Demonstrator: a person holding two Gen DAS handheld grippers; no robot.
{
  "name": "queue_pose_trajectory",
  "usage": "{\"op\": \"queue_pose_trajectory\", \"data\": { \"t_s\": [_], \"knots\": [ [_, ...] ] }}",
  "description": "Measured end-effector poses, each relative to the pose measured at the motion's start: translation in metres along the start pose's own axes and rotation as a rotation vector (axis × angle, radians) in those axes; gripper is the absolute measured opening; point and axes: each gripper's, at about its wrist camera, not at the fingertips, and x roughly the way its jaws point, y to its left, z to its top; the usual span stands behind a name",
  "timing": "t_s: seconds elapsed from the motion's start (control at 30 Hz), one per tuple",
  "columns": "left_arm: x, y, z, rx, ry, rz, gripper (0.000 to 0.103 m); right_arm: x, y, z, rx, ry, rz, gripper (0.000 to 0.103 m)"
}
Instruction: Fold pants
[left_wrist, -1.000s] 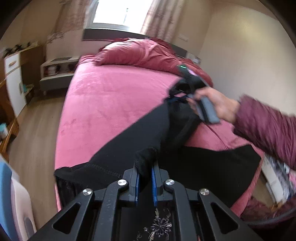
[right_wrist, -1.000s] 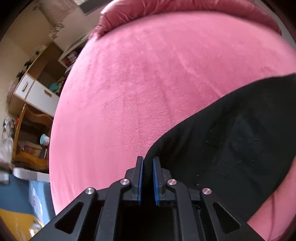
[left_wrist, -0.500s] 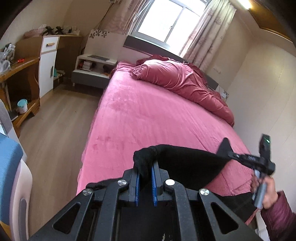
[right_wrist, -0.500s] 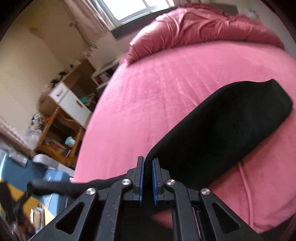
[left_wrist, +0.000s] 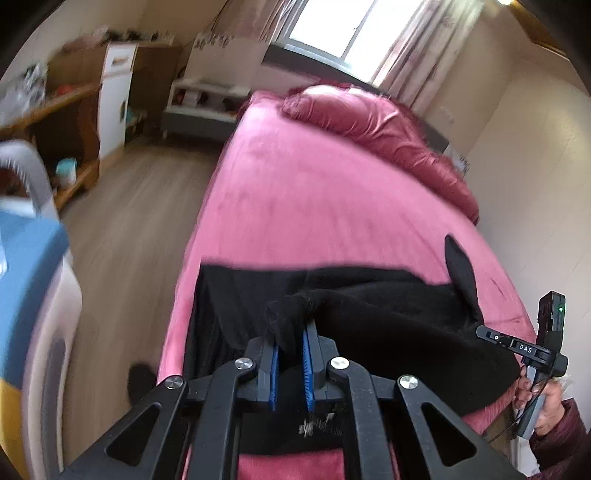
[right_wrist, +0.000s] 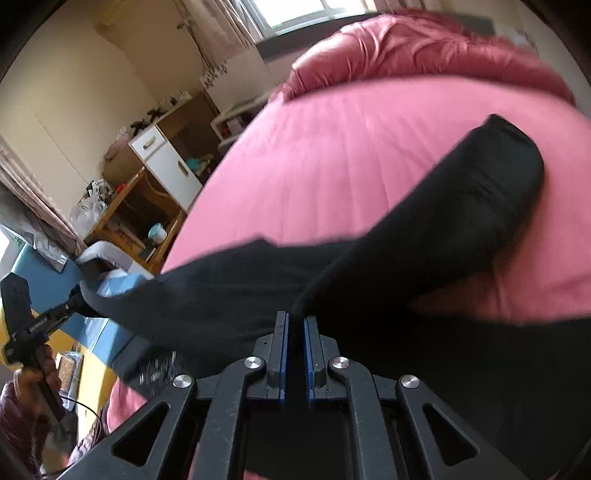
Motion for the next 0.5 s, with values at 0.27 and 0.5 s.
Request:
{"op": "queue_pose_trajectory", "data": {
  "t_s": [0.27, 0.5],
  "knots": [
    [0.022, 0.024, -0.045, -0.138, 0.107, -0.004, 0.012, 0.025, -0.01, -0.042, -0.008, 0.096, -0.051, 0.007],
    [0.017, 0.043, -0.051, -0.288, 0.139, -0.065, 0.03, 0.041, -0.015, -0.051, -0.034, 0.138, -0.118, 0.007]
  ]
}}
